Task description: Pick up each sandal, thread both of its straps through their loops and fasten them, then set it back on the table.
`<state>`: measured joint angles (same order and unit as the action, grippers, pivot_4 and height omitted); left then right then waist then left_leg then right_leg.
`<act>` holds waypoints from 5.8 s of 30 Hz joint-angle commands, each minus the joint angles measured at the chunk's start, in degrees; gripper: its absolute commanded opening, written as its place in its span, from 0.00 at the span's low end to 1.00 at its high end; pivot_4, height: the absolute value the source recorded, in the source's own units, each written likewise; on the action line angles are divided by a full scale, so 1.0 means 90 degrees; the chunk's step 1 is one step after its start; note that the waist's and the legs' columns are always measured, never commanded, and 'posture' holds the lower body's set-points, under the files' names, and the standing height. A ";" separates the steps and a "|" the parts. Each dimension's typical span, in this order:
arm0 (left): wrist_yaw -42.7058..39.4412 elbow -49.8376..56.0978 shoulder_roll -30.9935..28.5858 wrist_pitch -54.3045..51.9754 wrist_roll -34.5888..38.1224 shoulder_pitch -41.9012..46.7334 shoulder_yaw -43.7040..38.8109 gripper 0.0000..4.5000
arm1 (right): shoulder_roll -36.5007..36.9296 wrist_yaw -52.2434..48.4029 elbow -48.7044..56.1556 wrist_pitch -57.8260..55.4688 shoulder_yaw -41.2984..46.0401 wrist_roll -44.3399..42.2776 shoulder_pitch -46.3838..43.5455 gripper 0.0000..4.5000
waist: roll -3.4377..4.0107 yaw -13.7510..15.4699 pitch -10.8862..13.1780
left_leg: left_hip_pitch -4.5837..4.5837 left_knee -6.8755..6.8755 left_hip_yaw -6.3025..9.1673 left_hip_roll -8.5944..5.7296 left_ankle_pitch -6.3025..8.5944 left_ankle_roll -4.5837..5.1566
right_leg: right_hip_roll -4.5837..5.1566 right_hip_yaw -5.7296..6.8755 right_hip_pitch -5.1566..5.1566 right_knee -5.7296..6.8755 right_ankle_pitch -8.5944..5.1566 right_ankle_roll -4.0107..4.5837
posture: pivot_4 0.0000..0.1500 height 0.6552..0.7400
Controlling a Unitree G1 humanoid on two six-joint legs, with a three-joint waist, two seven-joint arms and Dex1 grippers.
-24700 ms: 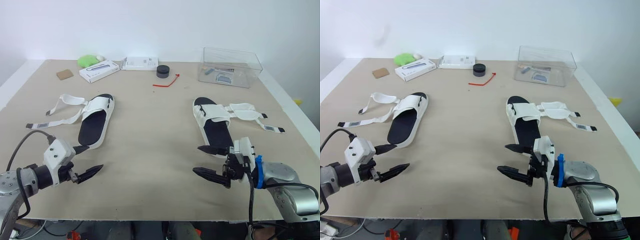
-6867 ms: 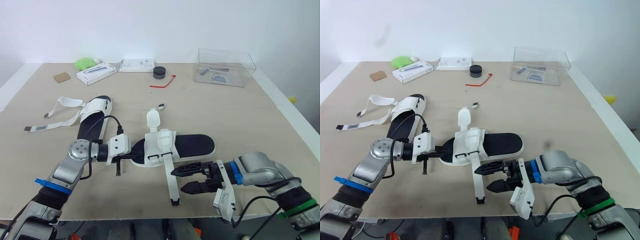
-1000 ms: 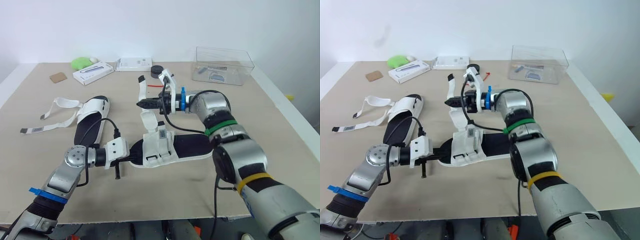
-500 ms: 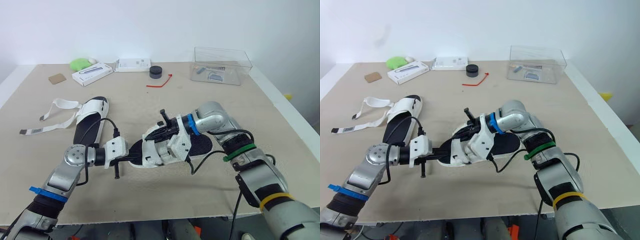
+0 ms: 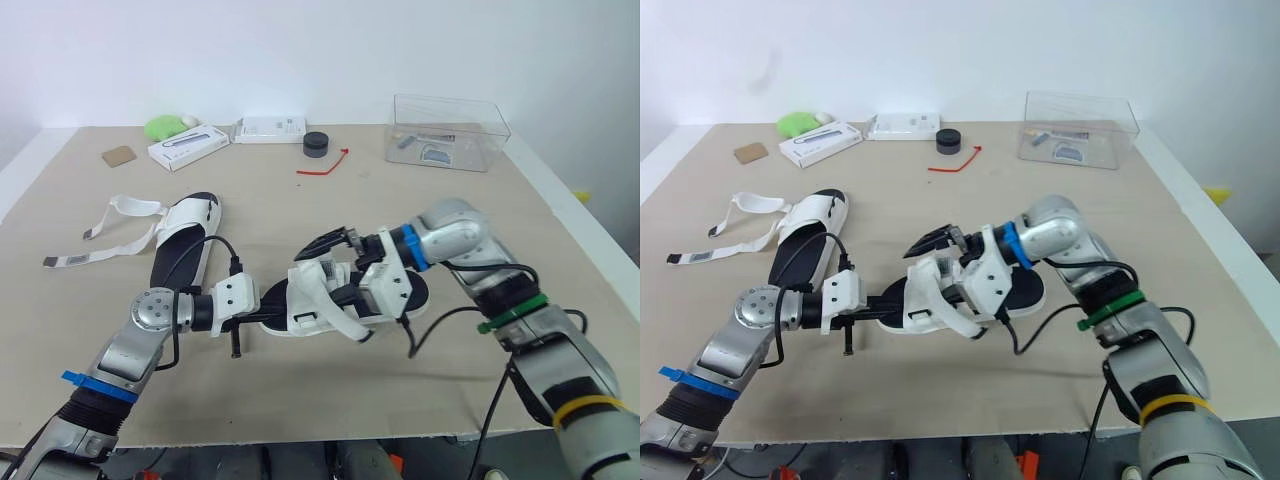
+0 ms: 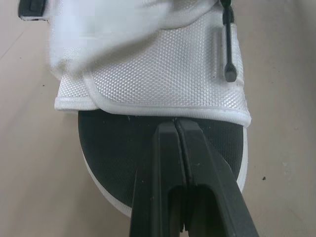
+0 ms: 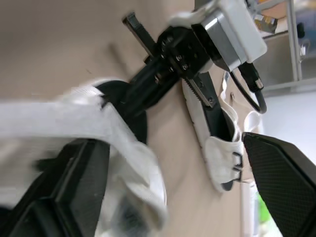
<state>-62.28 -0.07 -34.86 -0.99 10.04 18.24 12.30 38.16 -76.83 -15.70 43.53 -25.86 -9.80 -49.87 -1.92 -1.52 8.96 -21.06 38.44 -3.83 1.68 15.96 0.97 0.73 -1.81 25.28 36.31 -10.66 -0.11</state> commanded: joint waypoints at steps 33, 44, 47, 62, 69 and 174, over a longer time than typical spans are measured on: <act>-0.0353 -0.0090 -0.0210 -0.0223 -0.0174 -0.0185 0.0248 0.00 | 0.0612 0.3592 0.4375 -1.1511 0.0935 -0.4413 0.2674 0.98 | -0.0015 0.0025 -0.0016 | -0.0020 0.0003 0.0045 0.0008 0.0013 0.0002 | -0.0038 0.0050 0.0000 0.0000 -0.0056 -0.0045 | 1.00 1.00; -0.0264 0.0017 -0.0177 -0.0294 -0.0192 -0.0278 0.0200 0.00 | -0.0054 0.3861 0.4229 -1.2788 0.1329 -0.4814 0.2536 0.22 | -0.0014 0.0026 -0.0016 | -0.0026 0.0002 0.0070 0.0008 0.0020 0.0012 | -0.0039 0.0055 -0.0003 0.0000 -0.0065 -0.0033 | 1.00 1.00; -0.0247 0.0004 -0.0169 -0.0290 -0.0200 -0.0273 0.0205 0.00 | -0.0237 0.3991 0.4150 -1.3158 0.1516 -0.4949 0.2491 0.01 | -0.0014 0.0026 -0.0017 | -0.0026 0.0003 0.0075 0.0008 0.0020 0.0012 | -0.0040 0.0059 -0.0003 0.0000 -0.0065 -0.0033 | 1.00 1.00; -0.0230 -0.0172 -0.0061 -0.0235 -0.0239 -0.0132 0.0268 0.00 | -0.2008 0.5614 0.1896 -1.5108 0.3827 -0.6234 0.0059 0.01 | -0.0003 0.0016 -0.0020 | -0.0027 0.0011 0.0085 0.0004 0.0011 0.0014 | -0.0039 0.0068 -0.0007 0.0008 -0.0045 -0.0020 | 1.00 1.00; -0.0153 -0.0198 0.0023 -0.0203 -0.0262 -0.0139 0.0302 0.00 | -0.1480 0.5542 0.1601 -1.5115 0.2757 -0.6022 0.0045 0.01 | -0.0001 0.0023 -0.0024 | -0.0046 0.0010 0.0094 -0.0007 0.0017 0.0021 | -0.0017 0.0078 -0.0003 0.0007 -0.0043 0.0004 | 1.00 1.00; 0.0021 -0.0128 -0.0014 -0.0232 -0.0313 -0.0307 0.0404 0.00 | -0.1139 0.5332 0.2399 -1.4493 0.2168 -0.5539 -0.0391 0.69 | 0.0014 0.0027 -0.0051 | -0.0047 0.0013 0.0094 -0.0016 0.0046 0.0063 | -0.0001 0.0084 -0.0009 -0.0014 -0.0069 -0.0031 | 1.00 1.00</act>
<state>-61.50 1.44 -34.63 -1.55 9.99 17.14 13.22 28.14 -28.39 6.83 -87.51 -8.17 -60.39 -52.22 -1.80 -1.28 8.49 -21.47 38.55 -2.98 1.54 16.37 1.55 0.68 -1.05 25.20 36.20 -11.27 -0.37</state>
